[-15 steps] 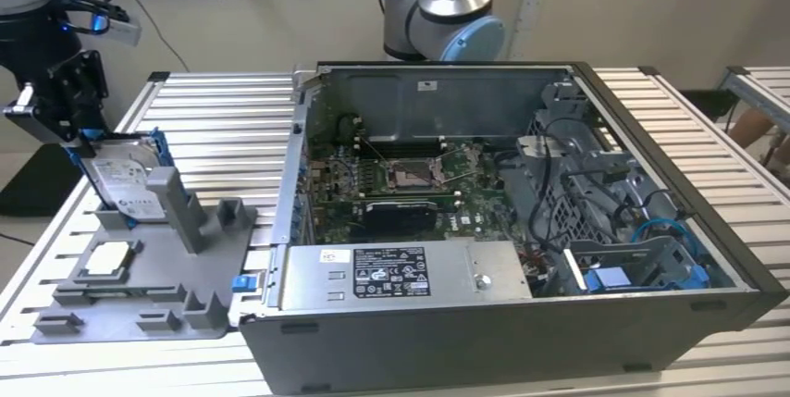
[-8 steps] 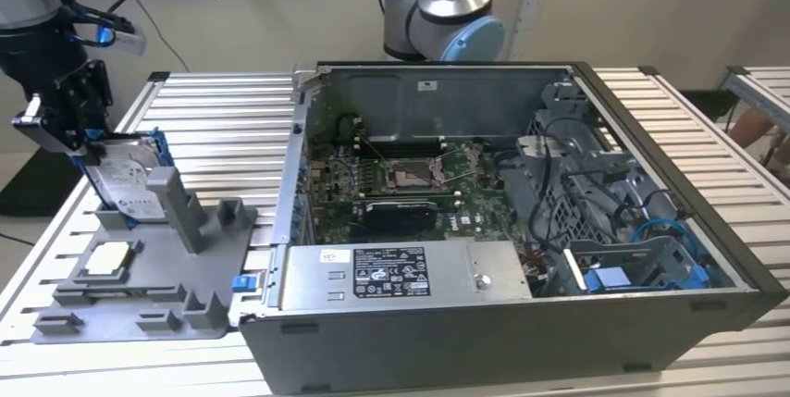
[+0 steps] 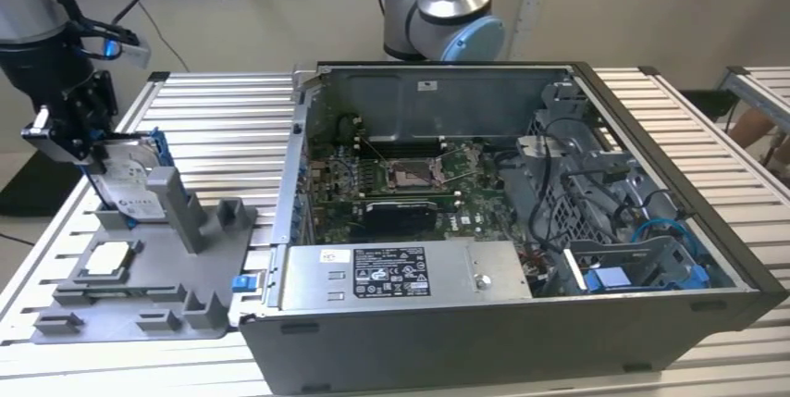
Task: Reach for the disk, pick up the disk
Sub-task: 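Pick up the disk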
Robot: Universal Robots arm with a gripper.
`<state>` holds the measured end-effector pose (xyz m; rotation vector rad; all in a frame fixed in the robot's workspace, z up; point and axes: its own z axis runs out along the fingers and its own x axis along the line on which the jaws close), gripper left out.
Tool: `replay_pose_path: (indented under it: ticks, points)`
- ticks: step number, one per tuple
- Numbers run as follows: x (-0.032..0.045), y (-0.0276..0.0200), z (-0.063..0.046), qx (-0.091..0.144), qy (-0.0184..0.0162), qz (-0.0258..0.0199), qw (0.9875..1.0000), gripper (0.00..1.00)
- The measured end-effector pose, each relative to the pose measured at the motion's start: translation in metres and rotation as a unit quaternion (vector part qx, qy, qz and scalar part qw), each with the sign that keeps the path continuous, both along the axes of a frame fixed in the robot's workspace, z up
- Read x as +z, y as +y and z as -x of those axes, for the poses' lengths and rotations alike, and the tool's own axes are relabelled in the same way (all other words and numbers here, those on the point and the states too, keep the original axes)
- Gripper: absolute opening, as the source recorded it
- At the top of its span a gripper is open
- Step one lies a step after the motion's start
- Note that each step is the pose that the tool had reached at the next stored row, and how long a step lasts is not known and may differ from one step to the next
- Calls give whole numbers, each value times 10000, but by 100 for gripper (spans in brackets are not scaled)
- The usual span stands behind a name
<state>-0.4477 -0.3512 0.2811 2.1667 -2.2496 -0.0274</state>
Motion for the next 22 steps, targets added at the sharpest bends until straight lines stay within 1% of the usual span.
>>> replay_pose_path:
  ticks: [9, 15, 18, 22]
  points:
    - [-162, 0, 0, 0, -62, 0, 10000, 100]
    - [-212, 0, 0, 0, -126, 2, 9999, 100]
    - [-232, -1, 1, 1, -127, 4, 9999, 100]
    - [-236, 0, 0, 0, -130, 2, 9999, 100]
